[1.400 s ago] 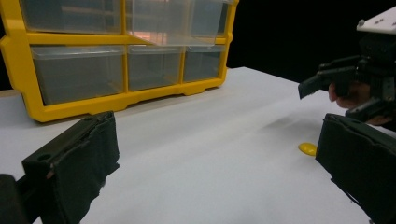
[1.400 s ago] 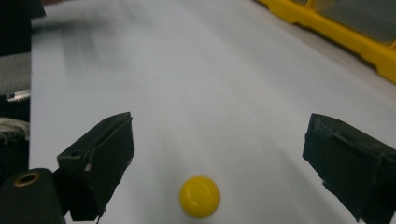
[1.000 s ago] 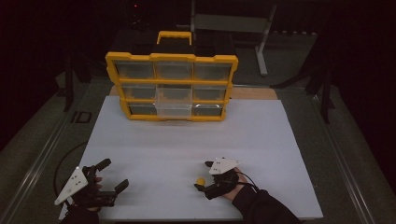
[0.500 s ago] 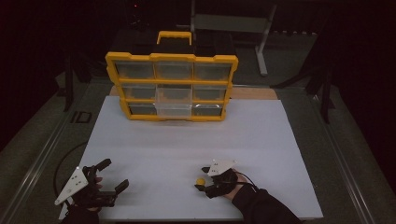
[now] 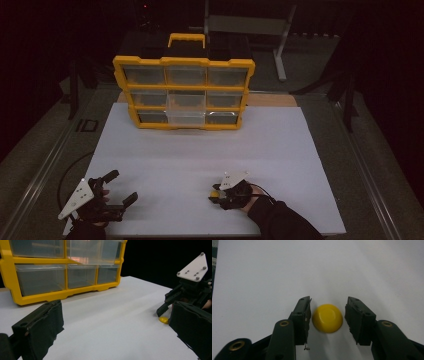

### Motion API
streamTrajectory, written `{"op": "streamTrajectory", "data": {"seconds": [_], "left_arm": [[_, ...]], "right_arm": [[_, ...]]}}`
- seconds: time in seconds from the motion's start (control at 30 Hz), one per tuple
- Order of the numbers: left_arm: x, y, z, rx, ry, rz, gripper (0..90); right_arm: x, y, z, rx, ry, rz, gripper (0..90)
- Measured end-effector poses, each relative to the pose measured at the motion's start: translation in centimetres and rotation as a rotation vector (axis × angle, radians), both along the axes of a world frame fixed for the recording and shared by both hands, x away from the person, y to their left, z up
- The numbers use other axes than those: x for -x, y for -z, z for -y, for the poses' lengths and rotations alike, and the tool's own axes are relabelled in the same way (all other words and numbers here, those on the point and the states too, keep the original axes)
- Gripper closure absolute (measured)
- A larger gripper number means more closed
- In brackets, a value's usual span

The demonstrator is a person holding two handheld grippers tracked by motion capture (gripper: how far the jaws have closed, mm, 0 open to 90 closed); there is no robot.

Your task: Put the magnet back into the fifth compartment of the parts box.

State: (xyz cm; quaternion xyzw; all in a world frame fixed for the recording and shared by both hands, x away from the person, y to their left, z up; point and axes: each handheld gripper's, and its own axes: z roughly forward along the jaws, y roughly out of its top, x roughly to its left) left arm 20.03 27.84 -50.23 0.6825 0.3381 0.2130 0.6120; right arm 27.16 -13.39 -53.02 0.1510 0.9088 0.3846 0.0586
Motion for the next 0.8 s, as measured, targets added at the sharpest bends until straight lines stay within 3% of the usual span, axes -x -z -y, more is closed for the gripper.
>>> {"op": "streamTrajectory", "data": {"seconds": [0.33,0.5,0.8], "left_arm": [[-0.03,0.04,0.03,0.005,0.000,-0.002,0.0],[-0.04,0.05,0.07,0.005,0.002,-0.003,0.0],[-0.04,0.04,0.05,0.006,0.003,-0.003,0.0]], "right_arm": [[0.07,-0.12,-0.21,0.017,-0.006,-0.014,61.8],[0.01,-0.47,-0.71,0.064,-0.020,-0.015,63.8],[0.13,-0.47,-0.66,0.055,-0.003,-0.011,64.1]]}}
